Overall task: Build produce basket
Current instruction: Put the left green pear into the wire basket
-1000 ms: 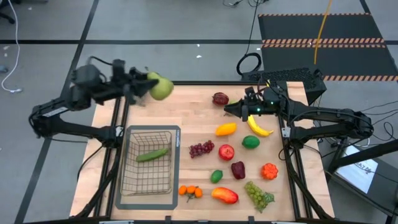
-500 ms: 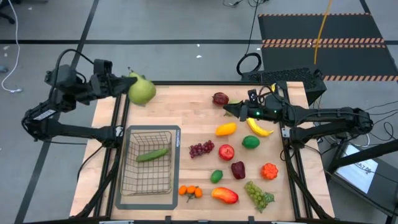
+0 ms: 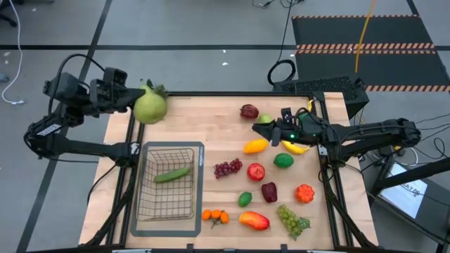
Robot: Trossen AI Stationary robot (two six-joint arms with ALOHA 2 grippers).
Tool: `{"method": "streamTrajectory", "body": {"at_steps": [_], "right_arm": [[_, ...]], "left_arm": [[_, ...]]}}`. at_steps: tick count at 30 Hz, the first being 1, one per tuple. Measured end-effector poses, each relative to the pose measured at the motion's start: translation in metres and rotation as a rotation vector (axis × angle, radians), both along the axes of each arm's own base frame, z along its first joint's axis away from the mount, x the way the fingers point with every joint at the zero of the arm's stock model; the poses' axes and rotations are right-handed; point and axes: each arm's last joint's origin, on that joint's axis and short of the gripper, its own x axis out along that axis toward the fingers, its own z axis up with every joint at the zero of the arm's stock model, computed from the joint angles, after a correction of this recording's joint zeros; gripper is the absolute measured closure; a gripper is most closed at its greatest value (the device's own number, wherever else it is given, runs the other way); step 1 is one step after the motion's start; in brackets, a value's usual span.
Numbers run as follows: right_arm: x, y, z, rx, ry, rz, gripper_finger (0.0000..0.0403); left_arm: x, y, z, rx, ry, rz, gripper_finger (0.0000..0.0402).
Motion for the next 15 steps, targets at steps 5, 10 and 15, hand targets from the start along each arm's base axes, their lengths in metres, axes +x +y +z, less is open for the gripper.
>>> {"method": "streamTrajectory", "body": {"at_steps": [5,10,15], "right_arm": [[0.0000,-0.0001,-0.0007,-0.080,0.028,0.008,0.0248],[-0.0005,-0.0001,-0.0050,-0.147,0.089,0.018,0.0248],[-0.0007,0.0027,-0.0099,-0.149,0.136,0.121,0.0248]], "left_arm": [[0.0007,-0.0001,-0.0005,-0.048,0.008,-0.025,0.0195],[0.0015,0.0001,-0.0025,-0.051,0.029,-0.022,0.0195],[0.0028,0.0006,-0.0054,-0.046,0.059,-0.007,0.0195]]}}
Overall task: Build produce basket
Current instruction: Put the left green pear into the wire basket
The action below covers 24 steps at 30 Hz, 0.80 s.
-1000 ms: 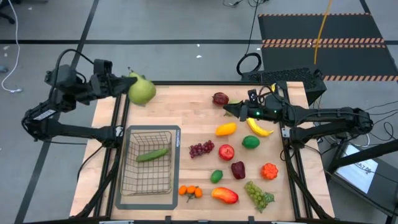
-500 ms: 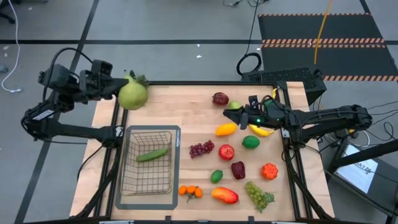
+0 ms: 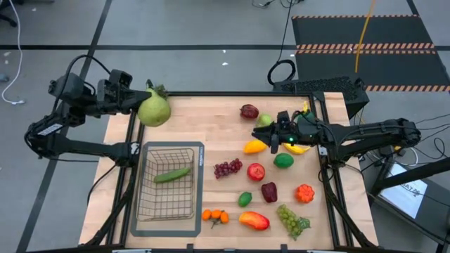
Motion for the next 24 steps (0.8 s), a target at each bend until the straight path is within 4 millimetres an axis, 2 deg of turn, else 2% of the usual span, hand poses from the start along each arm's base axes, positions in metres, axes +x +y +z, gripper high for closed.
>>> {"method": "streamTrajectory", "body": {"at_steps": [5,8,16,24], "right_arm": [[-0.001,0.005,-0.004,0.037,0.043,0.177,0.0248],[-0.001,0.007,-0.006,0.034,0.060,0.247,0.0248],[-0.002,0.011,-0.007,0.014,0.077,0.407,0.0248],[-0.004,0.012,-0.010,0.030,0.104,0.453,0.0248]], "left_arm": [[0.000,0.000,0.000,-0.012,0.002,0.012,0.0195],[0.000,0.000,0.000,0.039,0.003,0.029,0.0195],[0.000,0.001,0.000,0.265,-0.002,0.093,0.0195],[0.001,0.001,-0.001,0.578,-0.004,0.183,0.0195]]}}
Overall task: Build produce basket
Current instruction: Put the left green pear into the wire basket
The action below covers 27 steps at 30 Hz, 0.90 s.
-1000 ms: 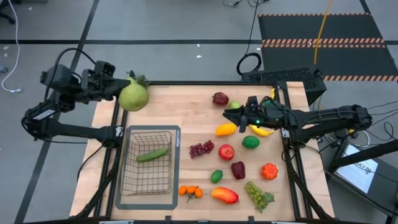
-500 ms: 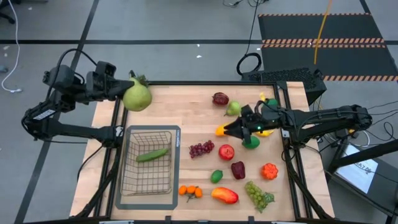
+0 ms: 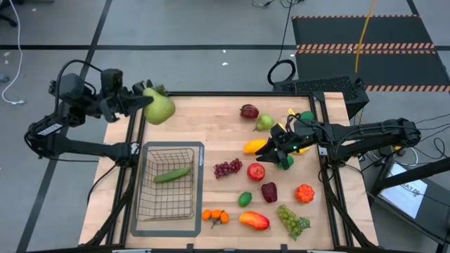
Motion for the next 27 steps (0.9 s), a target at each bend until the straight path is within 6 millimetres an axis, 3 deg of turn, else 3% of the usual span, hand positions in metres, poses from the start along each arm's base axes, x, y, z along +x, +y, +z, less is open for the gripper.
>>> {"method": "streamTrajectory", "body": {"at_steps": [15,27], "right_arm": [[0.0005,-0.0019,-0.0001,0.031,0.014,-0.081,0.0248],[0.0019,-0.0083,0.0015,0.200,0.021,-0.388,0.0248]], "left_arm": [[-0.0012,-0.0002,0.0001,0.503,-0.003,0.139,0.0195],[-0.0036,-0.0007,0.0014,0.796,-0.018,0.225,0.0195]]}}
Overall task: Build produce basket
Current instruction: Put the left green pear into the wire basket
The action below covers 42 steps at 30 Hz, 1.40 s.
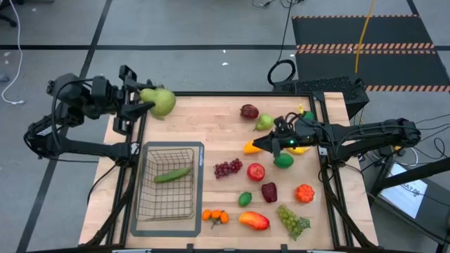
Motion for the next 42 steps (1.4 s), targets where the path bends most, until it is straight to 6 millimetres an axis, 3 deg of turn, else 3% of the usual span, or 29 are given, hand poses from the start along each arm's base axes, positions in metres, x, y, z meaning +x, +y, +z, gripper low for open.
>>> {"method": "streamTrajectory", "body": {"at_steps": [12,21,29,34,42], "right_arm": [[-0.001,-0.001,0.000,0.148,-0.028,-0.264,0.0248],[-0.002,0.010,0.000,0.203,-0.043,-0.291,0.0248],[-0.002,0.017,0.000,0.163,-0.039,-0.272,0.0248],[-0.002,0.017,0.000,0.118,-0.028,-0.259,0.0248],[-0.003,0.019,-0.001,0.027,-0.009,-0.220,0.0248]], "left_arm": [[-0.003,0.000,0.009,0.415,-0.104,0.139,0.0195],[-0.003,0.000,0.010,0.450,-0.105,0.171,0.0195],[-0.002,0.001,0.005,0.154,-0.053,0.081,0.0195],[0.003,-0.002,-0.014,-0.073,0.144,-0.006,0.0195],[0.013,-0.016,-0.054,-0.249,0.568,-0.097,0.0195]]}}
